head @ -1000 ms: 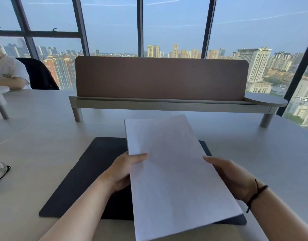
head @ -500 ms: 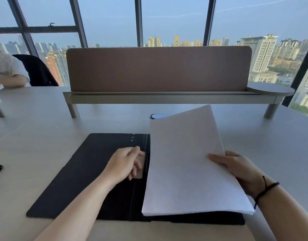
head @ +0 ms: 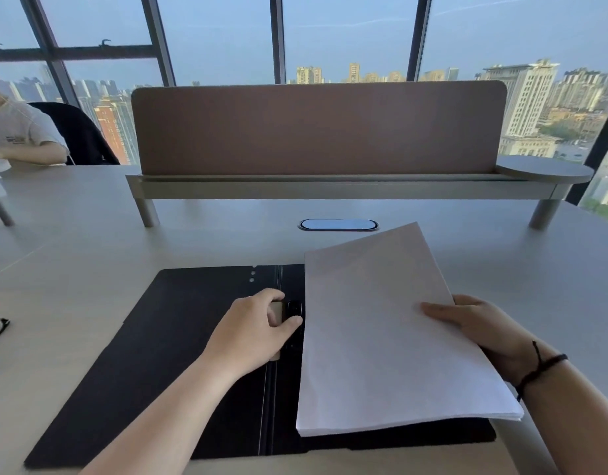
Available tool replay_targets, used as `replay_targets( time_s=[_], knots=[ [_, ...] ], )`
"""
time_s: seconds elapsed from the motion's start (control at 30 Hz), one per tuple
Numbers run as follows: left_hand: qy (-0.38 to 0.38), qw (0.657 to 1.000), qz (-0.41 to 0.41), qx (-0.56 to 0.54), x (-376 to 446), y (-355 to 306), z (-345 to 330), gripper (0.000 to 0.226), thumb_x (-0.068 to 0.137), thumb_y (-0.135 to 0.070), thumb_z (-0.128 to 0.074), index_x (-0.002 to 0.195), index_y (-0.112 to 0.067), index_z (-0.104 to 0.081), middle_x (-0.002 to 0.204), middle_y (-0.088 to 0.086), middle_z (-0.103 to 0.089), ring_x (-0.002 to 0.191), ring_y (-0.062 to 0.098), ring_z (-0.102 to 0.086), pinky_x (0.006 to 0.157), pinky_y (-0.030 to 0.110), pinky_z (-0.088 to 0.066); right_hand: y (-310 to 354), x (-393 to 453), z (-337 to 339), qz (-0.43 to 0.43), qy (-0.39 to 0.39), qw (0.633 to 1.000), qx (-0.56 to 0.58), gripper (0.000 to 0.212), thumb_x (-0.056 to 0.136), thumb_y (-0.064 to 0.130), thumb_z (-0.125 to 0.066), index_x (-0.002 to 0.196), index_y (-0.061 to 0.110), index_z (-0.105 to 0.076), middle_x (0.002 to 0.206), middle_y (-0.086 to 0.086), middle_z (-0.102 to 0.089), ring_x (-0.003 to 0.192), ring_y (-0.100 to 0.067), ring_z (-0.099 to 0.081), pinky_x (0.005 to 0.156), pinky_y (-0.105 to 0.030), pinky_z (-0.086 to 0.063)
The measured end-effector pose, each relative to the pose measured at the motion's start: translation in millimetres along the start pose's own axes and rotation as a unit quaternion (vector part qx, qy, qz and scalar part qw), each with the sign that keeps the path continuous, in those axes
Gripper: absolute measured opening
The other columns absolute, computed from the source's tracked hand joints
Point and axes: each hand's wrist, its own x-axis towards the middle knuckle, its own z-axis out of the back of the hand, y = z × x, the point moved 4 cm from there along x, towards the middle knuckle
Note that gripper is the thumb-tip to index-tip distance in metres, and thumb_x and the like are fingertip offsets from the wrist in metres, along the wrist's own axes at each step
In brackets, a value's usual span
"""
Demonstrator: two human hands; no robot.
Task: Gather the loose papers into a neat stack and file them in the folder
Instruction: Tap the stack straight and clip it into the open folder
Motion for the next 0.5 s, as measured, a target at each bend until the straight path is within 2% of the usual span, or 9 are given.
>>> replay_targets(
  time_s=[0.07, 0.13, 0.23, 0.33, 0.43, 0.5],
  knots=[
    [-0.001, 0.999, 0.014, 0.04, -0.9, -1.2, -3.5, 0.06, 0.074, -0.067, -0.063, 0.12, -0.029, -0.062, 0.078, -0.007, -0.069, 0.076, 0.005, -0.067, 0.069, 0.027, -0.055, -0.5, 0.3, -0.4, -0.002, 0.0, 1.0, -0.002, 0.019, 0.095, 0.006, -0.059, 0.1, -0.007, -0.072, 0.088, -0.025, -0.078, 0.061, -0.035, -0.075, 0.055, -0.041, -0.064],
    [-0.001, 0.996, 0.024, 0.081, -2.0, -5.1, -7.1, 0.059, 0.071, -0.07, -0.06, 0.111, -0.027, -0.064, 0.081, -0.008, -0.067, 0.078, 0.011, -0.066, 0.067, 0.03, -0.055, -0.5, 0.3, -0.5, -0.002, -0.001, 1.0, -0.003, 0.019, 0.095, 0.006, -0.058, 0.099, -0.006, -0.072, 0.087, -0.025, -0.078, 0.061, -0.035, -0.075, 0.053, -0.04, -0.063],
    [-0.007, 0.996, 0.02, 0.092, -1.7, -13.5, -11.0, 0.043, 0.078, -0.057, -0.06, 0.087, -0.015, -0.061, 0.07, -0.006, -0.061, 0.062, 0.015, -0.059, 0.056, 0.031, -0.051, 0.2, 0.1, -0.5, -0.002, 0.0, 1.0, -0.003, 0.019, 0.095, 0.006, -0.058, 0.1, -0.006, -0.072, 0.089, -0.025, -0.078, 0.062, -0.035, -0.076, 0.054, -0.041, -0.064],
    [0.011, 0.991, -0.001, 0.131, 0.2, -22.7, -13.8, 0.037, 0.084, -0.039, -0.057, 0.066, -0.009, -0.045, 0.058, -0.001, -0.047, 0.048, 0.018, -0.039, 0.043, 0.029, -0.029, -1.1, 0.5, -1.0, -0.005, 0.007, 1.0, -0.001, 0.02, 0.096, 0.006, -0.058, 0.103, -0.007, -0.071, 0.092, -0.026, -0.078, 0.065, -0.036, -0.076, 0.056, -0.042, -0.064],
    [0.045, 0.985, -0.032, 0.162, 4.0, -29.1, -13.9, 0.036, 0.086, -0.025, -0.052, 0.059, -0.01, -0.033, 0.053, 0.003, -0.036, 0.048, 0.022, -0.03, 0.043, 0.029, -0.022, -1.8, 0.5, -0.8, -0.006, 0.007, 1.0, 0.002, 0.021, 0.096, 0.007, -0.058, 0.105, -0.007, -0.071, 0.094, -0.027, -0.077, 0.066, -0.037, -0.076, 0.059, -0.044, -0.065],
    [0.067, 0.991, -0.021, 0.112, 7.0, -24.9, -11.6, 0.034, 0.086, -0.02, -0.05, 0.059, -0.009, -0.032, 0.054, 0.006, -0.033, 0.046, 0.021, -0.03, 0.043, 0.027, -0.024, -2.5, 1.0, -0.2, -0.009, 0.008, 1.0, 0.005, 0.023, 0.095, 0.008, -0.058, 0.108, -0.007, -0.07, 0.098, -0.028, -0.077, 0.069, -0.037, -0.076, 0.061, -0.045, -0.065]
  ],
)
